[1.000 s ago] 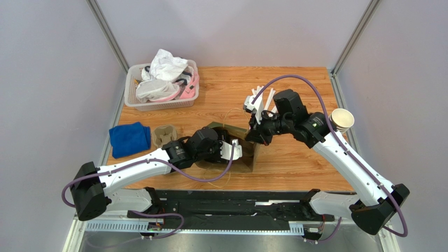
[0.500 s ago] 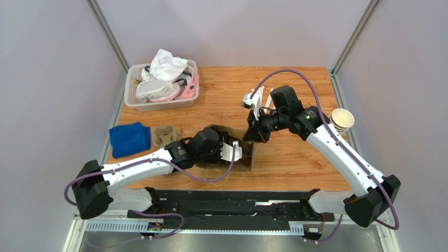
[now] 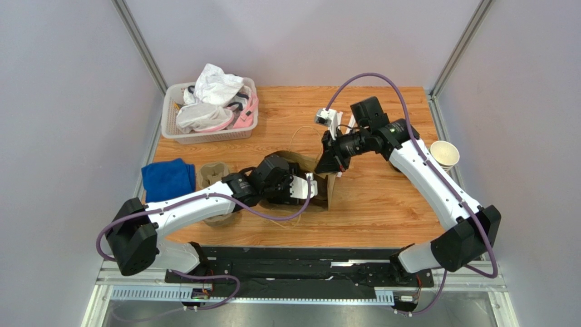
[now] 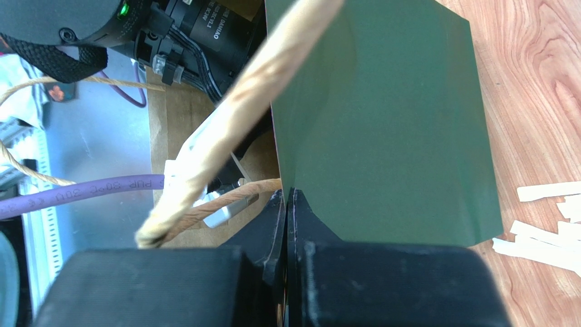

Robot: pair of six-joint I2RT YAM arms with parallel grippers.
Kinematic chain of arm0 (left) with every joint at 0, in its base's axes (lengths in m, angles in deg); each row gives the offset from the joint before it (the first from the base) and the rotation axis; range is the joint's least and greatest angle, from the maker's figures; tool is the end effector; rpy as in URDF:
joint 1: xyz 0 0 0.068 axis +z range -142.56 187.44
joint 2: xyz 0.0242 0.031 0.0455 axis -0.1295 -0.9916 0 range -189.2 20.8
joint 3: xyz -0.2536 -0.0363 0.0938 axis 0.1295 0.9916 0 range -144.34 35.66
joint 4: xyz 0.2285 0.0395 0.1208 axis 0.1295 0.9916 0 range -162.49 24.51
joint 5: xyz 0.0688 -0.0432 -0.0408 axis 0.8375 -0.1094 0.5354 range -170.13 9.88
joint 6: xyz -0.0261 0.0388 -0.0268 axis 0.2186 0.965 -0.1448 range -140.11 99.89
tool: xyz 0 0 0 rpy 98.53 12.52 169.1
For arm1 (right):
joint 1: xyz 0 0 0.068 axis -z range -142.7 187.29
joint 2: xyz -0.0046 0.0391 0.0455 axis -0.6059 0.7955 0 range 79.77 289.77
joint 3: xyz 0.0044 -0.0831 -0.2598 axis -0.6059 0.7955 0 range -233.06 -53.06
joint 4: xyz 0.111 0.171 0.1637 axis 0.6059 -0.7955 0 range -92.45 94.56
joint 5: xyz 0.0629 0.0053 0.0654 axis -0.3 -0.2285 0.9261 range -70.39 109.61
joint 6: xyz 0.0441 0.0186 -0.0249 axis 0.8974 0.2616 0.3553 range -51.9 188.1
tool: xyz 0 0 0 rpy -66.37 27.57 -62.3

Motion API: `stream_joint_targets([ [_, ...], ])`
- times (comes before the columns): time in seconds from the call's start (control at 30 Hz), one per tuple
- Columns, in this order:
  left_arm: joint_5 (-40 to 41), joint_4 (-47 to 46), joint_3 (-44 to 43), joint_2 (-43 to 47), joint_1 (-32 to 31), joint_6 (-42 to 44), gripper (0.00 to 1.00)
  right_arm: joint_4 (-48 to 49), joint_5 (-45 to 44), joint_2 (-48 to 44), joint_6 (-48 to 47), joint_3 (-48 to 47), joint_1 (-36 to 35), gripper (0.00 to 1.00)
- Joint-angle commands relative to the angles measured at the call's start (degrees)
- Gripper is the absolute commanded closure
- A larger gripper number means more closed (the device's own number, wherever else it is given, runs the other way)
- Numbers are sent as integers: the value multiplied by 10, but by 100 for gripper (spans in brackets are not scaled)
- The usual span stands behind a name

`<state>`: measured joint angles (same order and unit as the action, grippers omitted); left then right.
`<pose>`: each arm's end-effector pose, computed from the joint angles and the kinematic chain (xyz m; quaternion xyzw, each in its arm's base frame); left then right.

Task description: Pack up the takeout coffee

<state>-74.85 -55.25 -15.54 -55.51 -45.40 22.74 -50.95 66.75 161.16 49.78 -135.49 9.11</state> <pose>0.1752 -0.2259 0.2466 0.6649 0.6271 0.0068 0.4056 0.2357 0.1559 0.3590 -0.4567 0.7538 0.4034 0.2460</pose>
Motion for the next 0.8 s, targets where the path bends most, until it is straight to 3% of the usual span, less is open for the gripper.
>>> stream_joint_targets([
  [0.0,-45,37,-42,-39,26,-1,100,-79,60,39,-26,-38,17,100],
  [0.37,-82,140,-154,-132,59,8,100,-241,81,192,-120,-173,59,100],
  [0.77,-124,249,-261,-243,111,31,100,-299,65,289,-155,-295,93,100],
])
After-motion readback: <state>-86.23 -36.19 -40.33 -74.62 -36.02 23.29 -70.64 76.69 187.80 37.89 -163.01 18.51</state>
